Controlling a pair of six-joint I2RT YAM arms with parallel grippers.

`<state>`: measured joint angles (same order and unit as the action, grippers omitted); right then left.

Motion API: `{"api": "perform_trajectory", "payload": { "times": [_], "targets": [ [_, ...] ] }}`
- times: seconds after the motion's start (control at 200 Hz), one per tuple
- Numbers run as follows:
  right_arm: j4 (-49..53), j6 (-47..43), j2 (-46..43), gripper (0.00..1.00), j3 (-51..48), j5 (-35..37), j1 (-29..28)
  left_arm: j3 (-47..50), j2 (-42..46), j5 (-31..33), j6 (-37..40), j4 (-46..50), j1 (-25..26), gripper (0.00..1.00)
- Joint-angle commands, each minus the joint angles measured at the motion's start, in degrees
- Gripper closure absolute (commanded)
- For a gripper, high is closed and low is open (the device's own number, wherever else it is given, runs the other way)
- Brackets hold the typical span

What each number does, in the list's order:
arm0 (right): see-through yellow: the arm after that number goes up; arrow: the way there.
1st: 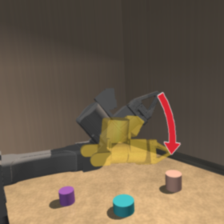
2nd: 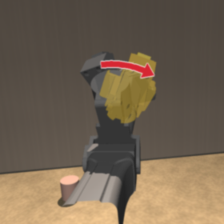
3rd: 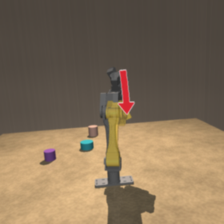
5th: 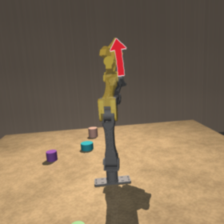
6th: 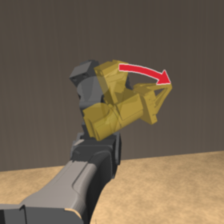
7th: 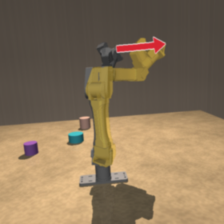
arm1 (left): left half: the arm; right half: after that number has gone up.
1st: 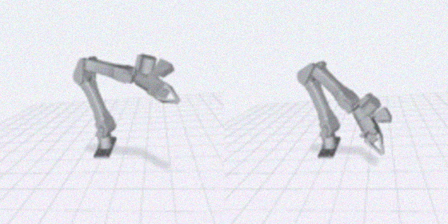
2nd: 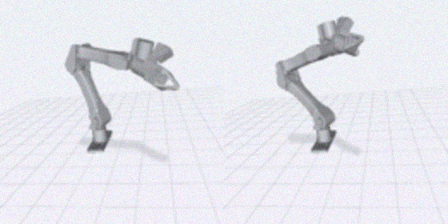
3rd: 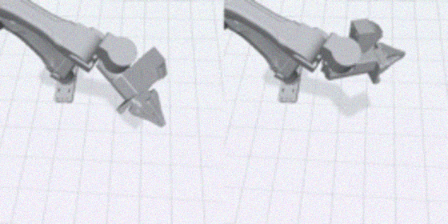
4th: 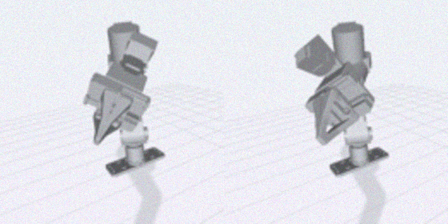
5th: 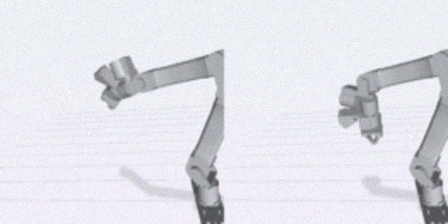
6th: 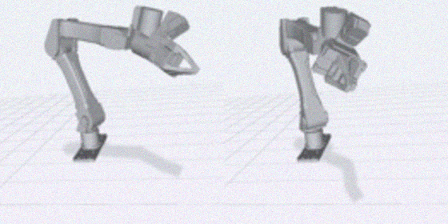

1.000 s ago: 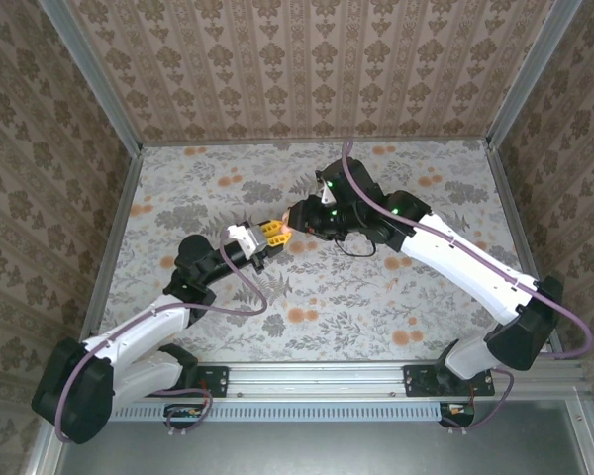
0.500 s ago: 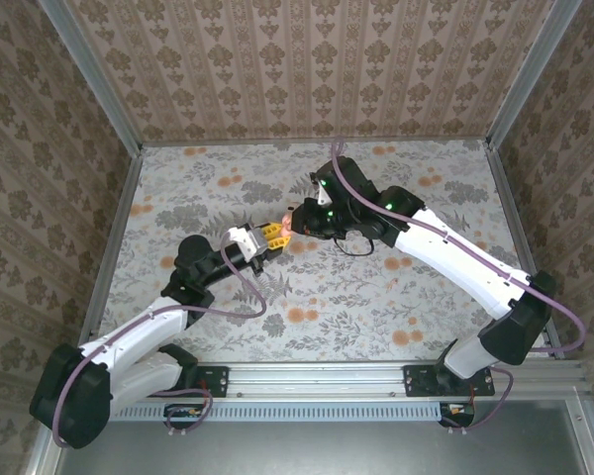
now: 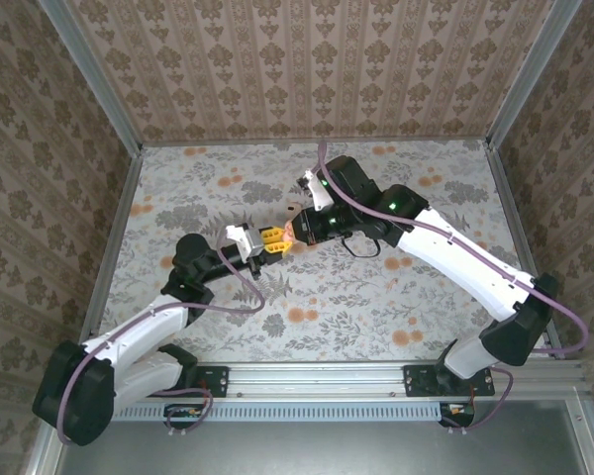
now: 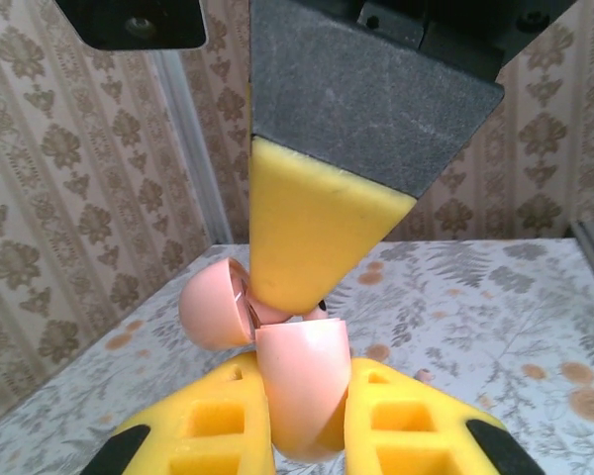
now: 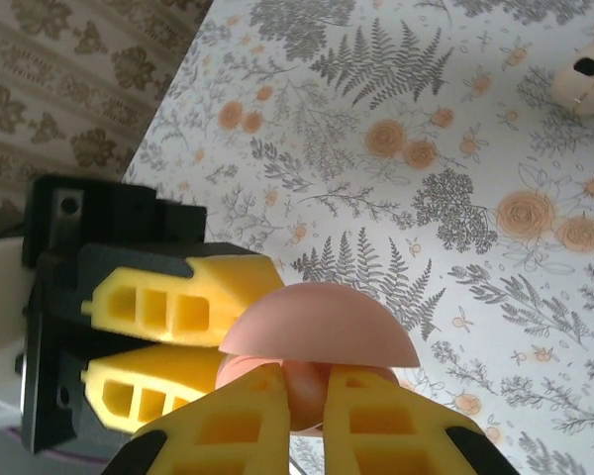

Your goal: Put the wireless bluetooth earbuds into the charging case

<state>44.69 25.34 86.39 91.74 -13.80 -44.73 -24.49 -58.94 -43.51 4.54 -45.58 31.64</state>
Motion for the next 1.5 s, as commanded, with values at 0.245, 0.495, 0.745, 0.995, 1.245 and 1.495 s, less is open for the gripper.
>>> {"api": "perform_trajectory", "payload": {
  "times": [0.245, 0.495, 0.745, 0.995, 1.245, 1.495],
  "targets": [
    [-0.91, -21.54, -5.67, 0.87, -3.68, -11.30, -0.37, -3.41, -3.71, -10.41, -13.19, -13.08, -1.03, 1.00],
    [-2.31, -28.83, -6.27, 0.81, -5.36, -13.62, -0.35, -4.38, -4.59, -11.61, -15.82, -14.88, -1.01, 1.00],
    [-1.54, -31.44, -5.83, 0.67, -3.24, -13.28, 0.15, -4.56, -4.78, -11.51, -16.48, -14.94, -0.96, 1.00],
    [-4.98, -24.45, -10.18, 0.48, -4.80, -13.68, 3.51, -4.16, -4.95, -10.02, -16.00, -14.60, -0.96, 1.00],
    [-7.92, -16.05, -12.38, 0.44, -6.20, -17.25, 7.32, -4.51, -6.18, -9.84, -16.40, -15.61, -0.96, 1.00],
    [-6.05, -2.90, -14.05, 0.54, -6.62, -8.17, 7.55, -4.10, -6.14, -7.78, -15.26, -14.84, -0.96, 1.00]
  ]
}}
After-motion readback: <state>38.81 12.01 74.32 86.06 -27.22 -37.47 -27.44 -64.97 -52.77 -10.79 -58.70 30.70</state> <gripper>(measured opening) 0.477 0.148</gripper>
